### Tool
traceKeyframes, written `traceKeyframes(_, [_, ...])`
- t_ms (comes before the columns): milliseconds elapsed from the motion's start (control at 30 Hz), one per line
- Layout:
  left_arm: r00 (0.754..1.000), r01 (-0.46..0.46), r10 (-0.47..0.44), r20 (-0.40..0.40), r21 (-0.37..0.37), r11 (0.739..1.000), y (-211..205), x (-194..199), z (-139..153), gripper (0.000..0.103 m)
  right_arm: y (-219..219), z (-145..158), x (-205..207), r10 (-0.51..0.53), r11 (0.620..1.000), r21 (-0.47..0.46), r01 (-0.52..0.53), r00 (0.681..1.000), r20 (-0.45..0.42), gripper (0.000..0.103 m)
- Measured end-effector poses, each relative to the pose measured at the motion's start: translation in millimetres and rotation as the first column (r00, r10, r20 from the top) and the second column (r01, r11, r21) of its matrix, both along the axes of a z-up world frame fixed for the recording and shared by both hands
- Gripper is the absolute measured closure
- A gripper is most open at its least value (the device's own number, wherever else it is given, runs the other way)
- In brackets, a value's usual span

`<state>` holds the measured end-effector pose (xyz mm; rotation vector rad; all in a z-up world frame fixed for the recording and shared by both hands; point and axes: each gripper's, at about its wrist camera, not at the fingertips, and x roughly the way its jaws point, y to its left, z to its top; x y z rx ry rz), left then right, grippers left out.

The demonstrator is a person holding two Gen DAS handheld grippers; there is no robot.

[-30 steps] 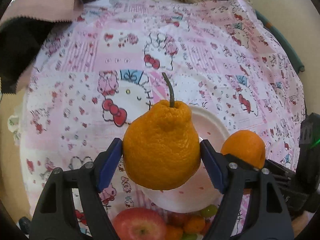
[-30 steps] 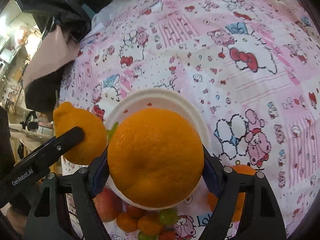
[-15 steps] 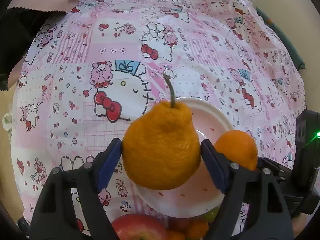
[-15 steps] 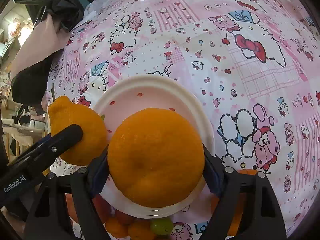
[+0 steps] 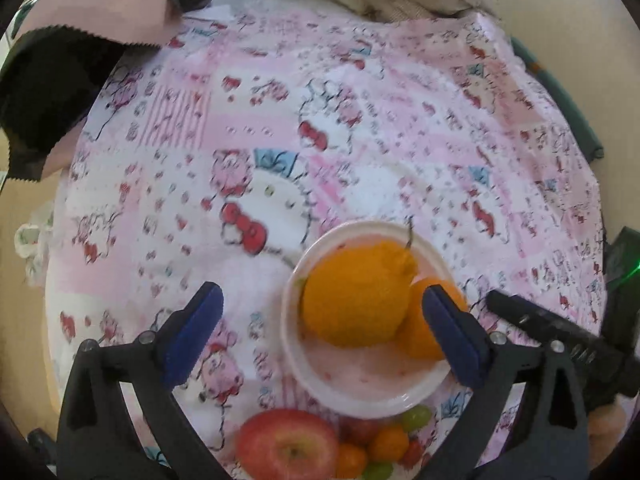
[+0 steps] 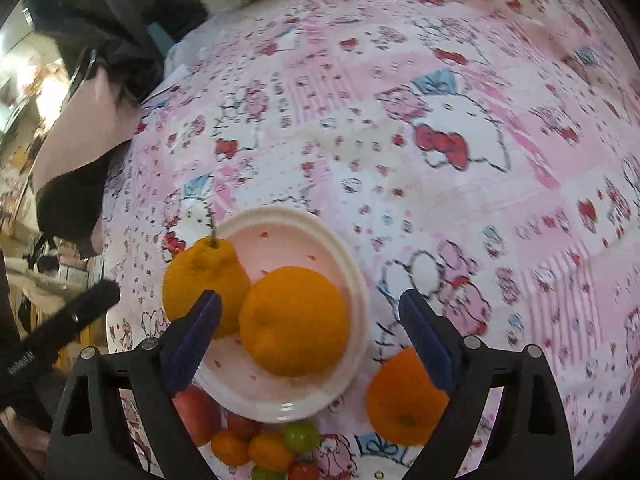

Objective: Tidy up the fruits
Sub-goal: 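Lower the bumpy orange onto the plate while the right tool sets the large orange beside it, then open both tools and withdraw them from the plate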

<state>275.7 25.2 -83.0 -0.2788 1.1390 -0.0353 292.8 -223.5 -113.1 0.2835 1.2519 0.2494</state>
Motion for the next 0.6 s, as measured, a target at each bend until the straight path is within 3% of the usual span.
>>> traceKeyframes(133, [0.997,0.021,-0.016,-0.077,0.07,0.997,-4,-11,-14,0.005,-4,2,-6,0.003,0.999,-0.041,-0.004,1.0,-0.024,0.027])
traceKeyframes(267, [0.994,0.026,-0.014,-0.113,0.106,0.994,-4,-15,-25,0.016,12,-13,-10,0.096,0.995,-0.019,-0.099,0.988,-0.123,0.042])
traceKeyframes(433, [0.985,0.067,-0.044,-0.17,0.133,0.989,-8,-12,-42,0.033,43,-36,-21,0.249,0.958,-0.084,-0.273,0.943,-0.221,0.043])
traceKeyframes(500, [0.978,0.085,-0.059,-0.202,0.121,0.989,-10,-8,-51,0.055,52,-42,-22,0.272,0.944,-0.13,-0.303,0.939,-0.209,0.043])
traceKeyframes(600, [0.971,0.094,-0.068,-0.227,0.104,0.99,-14,-4,-61,0.064,65,-43,-19,0.305,0.919,-0.208,-0.336,0.938,-0.166,0.043])
